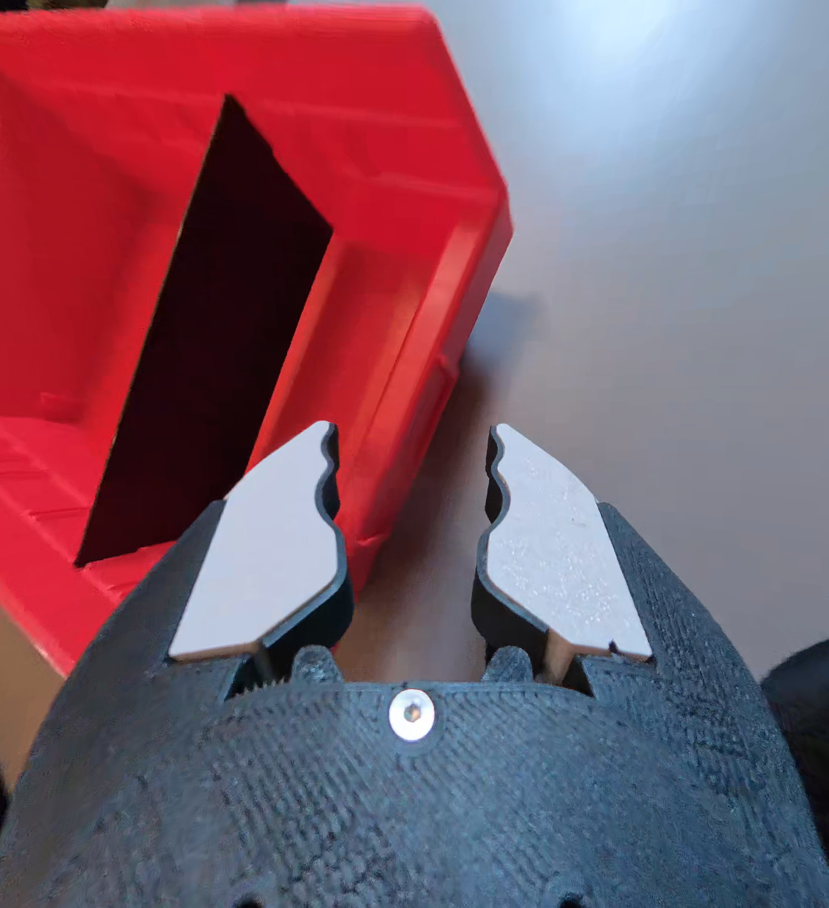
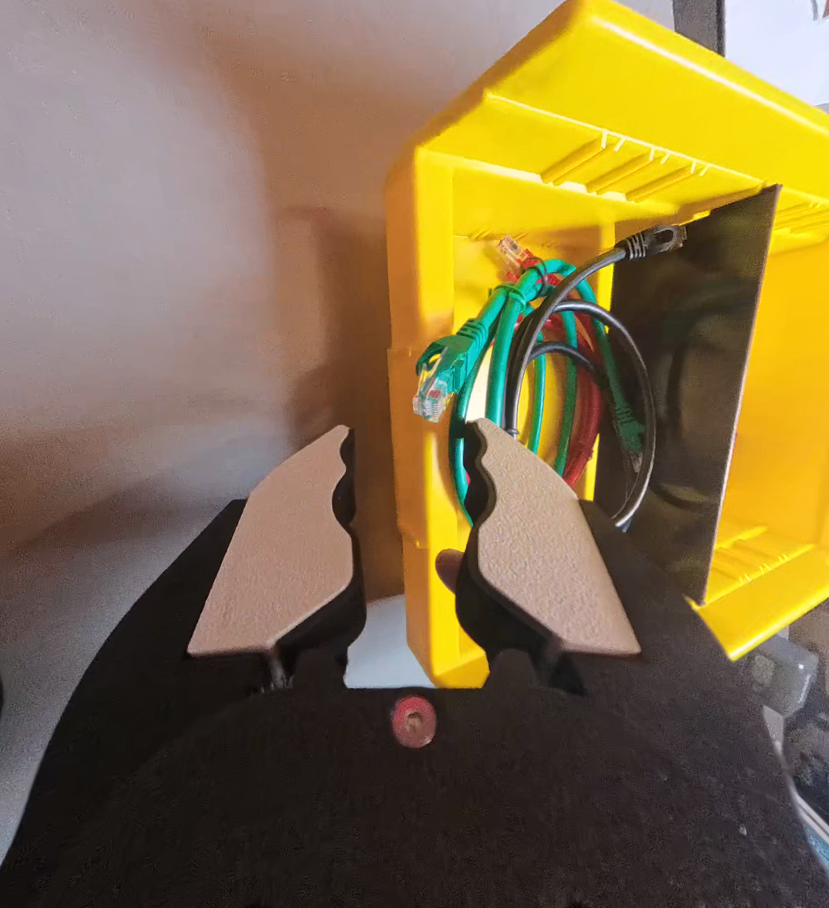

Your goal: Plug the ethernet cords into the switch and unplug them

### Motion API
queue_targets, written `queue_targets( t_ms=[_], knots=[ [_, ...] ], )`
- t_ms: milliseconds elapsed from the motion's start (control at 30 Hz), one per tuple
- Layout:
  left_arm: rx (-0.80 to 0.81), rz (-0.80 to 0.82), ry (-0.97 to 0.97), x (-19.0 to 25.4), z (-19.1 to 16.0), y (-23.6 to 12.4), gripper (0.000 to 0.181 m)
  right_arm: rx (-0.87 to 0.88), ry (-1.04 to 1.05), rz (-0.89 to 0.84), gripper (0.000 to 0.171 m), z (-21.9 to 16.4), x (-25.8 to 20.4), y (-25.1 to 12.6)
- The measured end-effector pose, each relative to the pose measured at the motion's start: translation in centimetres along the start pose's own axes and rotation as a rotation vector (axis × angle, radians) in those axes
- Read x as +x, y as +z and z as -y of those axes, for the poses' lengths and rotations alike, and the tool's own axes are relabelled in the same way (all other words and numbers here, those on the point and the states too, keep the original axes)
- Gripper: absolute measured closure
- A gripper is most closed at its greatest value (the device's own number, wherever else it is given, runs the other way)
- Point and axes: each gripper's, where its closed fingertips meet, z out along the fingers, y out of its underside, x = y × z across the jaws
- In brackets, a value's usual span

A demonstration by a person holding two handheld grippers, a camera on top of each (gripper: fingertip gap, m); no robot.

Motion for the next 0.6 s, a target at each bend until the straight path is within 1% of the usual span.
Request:
queue_targets(
  t_ms=[33,100,233,333,367,433,500,533,600],
  knots=[
    [-0.022,0.016,0.028,-0.2,-0.3,0.4,0.123,-0.003,-0.009,-0.003,0.131,0.1,0.2,0.2],
    [-0.066,0.035,0.081,-0.5,-0.8,1.4,0.123,-0.011,-0.021,-0.011,0.135,0.3,0.6,0.5],
    [-0.162,0.030,0.156,-0.9,-1.5,3.5,0.120,-0.052,-0.068,-0.036,0.134,0.5,1.2,0.9],
    [-0.166,0.005,0.179,-1.3,-0.9,4.3,0.124,-0.111,-0.146,-0.066,0.133,0.4,1.7,1.3],
    [-0.172,-0.023,0.178,-1.1,-0.9,4.4,0.126,-0.126,-0.160,-0.063,0.131,0.5,1.7,1.4],
    [-0.182,-0.099,0.160,-0.4,-0.9,4.6,0.137,-0.139,-0.161,-0.045,0.130,0.6,1.8,1.7],
    [-0.159,-0.145,0.141,0.1,-0.5,4.9,0.145,-0.167,-0.171,-0.010,0.133,0.2,1.5,2.8],
    [-0.142,-0.161,0.133,0.3,-0.3,5.0,0.150,-0.159,-0.206,-0.036,0.139,0.3,1.8,3.2],
    [-0.133,-0.148,0.143,0.2,-0.2,5.1,0.150,-0.146,-0.203,-0.028,0.140,0.5,1.9,3.3]
  ],
)
